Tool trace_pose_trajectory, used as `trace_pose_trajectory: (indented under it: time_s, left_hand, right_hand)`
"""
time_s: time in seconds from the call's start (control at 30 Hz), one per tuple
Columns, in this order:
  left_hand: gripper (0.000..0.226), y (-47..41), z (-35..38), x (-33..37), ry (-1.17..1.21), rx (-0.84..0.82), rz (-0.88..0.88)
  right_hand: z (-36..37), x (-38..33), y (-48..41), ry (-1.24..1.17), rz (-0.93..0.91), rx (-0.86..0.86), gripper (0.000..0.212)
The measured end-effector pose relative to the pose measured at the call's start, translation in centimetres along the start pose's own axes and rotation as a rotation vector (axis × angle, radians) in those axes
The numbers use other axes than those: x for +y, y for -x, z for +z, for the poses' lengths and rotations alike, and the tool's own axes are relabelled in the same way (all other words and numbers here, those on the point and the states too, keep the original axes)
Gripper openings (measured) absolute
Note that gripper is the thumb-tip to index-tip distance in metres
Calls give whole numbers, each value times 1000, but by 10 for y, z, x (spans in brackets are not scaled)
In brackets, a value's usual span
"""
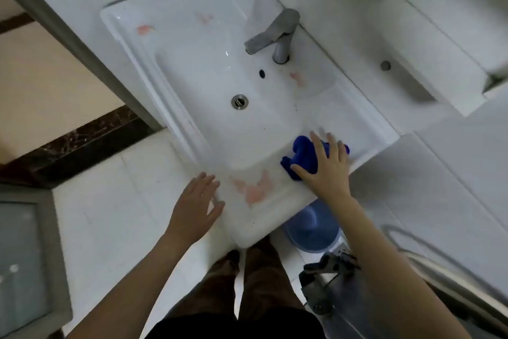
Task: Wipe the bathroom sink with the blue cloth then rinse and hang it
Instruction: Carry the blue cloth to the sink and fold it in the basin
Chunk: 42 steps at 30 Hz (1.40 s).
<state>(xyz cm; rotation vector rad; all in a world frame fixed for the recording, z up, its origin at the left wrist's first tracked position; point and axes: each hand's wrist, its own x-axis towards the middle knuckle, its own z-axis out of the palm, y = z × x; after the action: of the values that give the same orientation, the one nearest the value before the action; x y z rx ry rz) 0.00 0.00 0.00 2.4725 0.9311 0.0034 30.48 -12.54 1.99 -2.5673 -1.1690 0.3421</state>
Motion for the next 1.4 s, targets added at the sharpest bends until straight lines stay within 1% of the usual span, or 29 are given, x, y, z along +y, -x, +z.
trace_pose_trajectory:
  time_s: [0.03,0.1,0.17,0.23,0.33,0.4,0.47,0.5,0.6,0.73,0.83,0.93,1.03,1.13,1.23,1.3,1.4]
  left_hand:
    - [63,2,3,-1,-17,-17,-19]
    - [62,5,7,1,-9,-1,-66]
    - [57,7,10,4,2,14,-98]
    - [54,6,10,6,6,28,-108]
    - [53,5,5,11,31,31,-142]
    - [47,4,1,15,61,39,-166]
    - [42,1,1,16,85,18,-185]
    - [41,1,0,18,102,9,-206]
    - [34,2,-12,25,201,45,-325]
    - [26,27,-45,28,358,284,-462]
    - [24,70,-64,18,375,461,-556]
    - [25,131,-63,1,381,543,-670]
    - [27,202,-39,-18,408,556,-838]
    - [32,279,-3,-30,508,503,-1045]
    - [32,357,28,-41,626,454,-1197]
    - [29,407,36,-53,691,438,-1277]
    - [14,462,31,-76,794,531,-1361]
  right_hand:
    - [4,1,-8,41,-17,-64,89]
    - [12,5,-19,141,-40,-171,91]
    - [22,10,-25,226,-58,-228,84]
    - [25,15,-32,233,-49,-219,71]
    - [19,22,-44,65,-20,-212,57]
    - [9,20,-45,-188,-24,-182,43]
    - [-3,14,-42,-437,4,-176,35]
    - [-9,9,-39,-522,6,-174,34]
    - [-31,-17,-30,-663,-9,-168,49]
    - [-48,-72,-13,-777,-135,-212,52]
    - [-44,-119,8,-881,-237,-290,51]
    - [-27,-161,40,-931,-310,-410,51]
    - [1,-193,77,-915,-326,-546,48]
    - [35,-216,118,-889,-291,-680,43]
    - [69,-241,159,-811,-296,-712,43]
    - [90,-263,186,-745,-294,-728,40]
    - [115,-303,220,-665,-327,-701,43]
